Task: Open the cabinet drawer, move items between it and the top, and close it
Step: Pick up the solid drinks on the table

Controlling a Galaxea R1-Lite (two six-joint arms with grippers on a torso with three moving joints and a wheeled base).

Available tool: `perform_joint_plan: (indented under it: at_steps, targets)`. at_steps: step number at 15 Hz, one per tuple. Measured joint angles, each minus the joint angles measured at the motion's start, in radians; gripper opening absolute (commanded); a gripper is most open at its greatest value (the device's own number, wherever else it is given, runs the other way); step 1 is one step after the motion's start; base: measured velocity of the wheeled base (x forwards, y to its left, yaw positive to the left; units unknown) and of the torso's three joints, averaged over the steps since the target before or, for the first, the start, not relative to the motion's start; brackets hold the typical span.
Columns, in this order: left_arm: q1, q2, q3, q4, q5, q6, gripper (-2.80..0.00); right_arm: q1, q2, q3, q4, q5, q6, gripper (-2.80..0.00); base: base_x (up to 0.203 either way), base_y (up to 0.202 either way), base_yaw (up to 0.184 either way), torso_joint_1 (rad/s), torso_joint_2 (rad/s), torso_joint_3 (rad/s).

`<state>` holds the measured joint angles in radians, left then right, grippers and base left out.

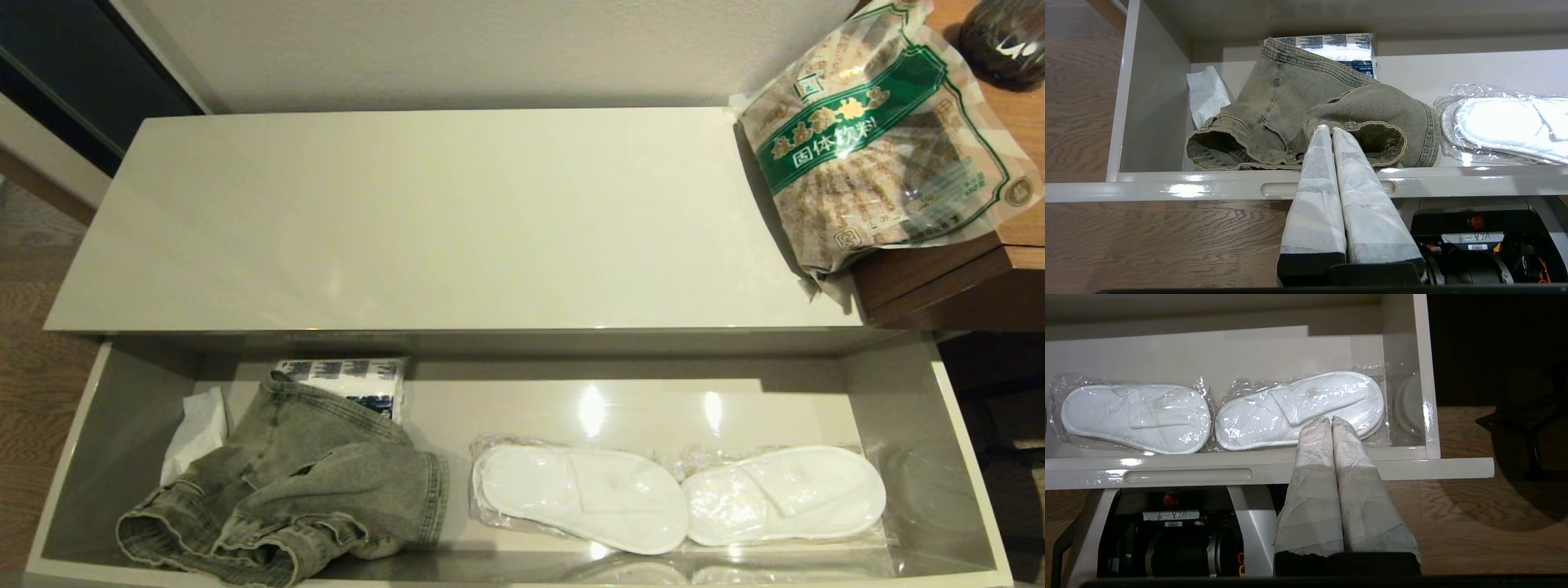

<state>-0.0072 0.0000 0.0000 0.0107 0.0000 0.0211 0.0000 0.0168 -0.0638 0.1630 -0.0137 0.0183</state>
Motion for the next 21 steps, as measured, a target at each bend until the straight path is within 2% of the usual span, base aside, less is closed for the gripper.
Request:
perform_joint_plan:
  at_steps: [21]
  targets:
    - [0.000,0.000,0.000,0.000,0.000,0.000,-2.80,0.000,0.000,-0.001,0.011,0.009,-0.014,-2.80,0.000,0.000,0.000,0.000,0.00,0.000]
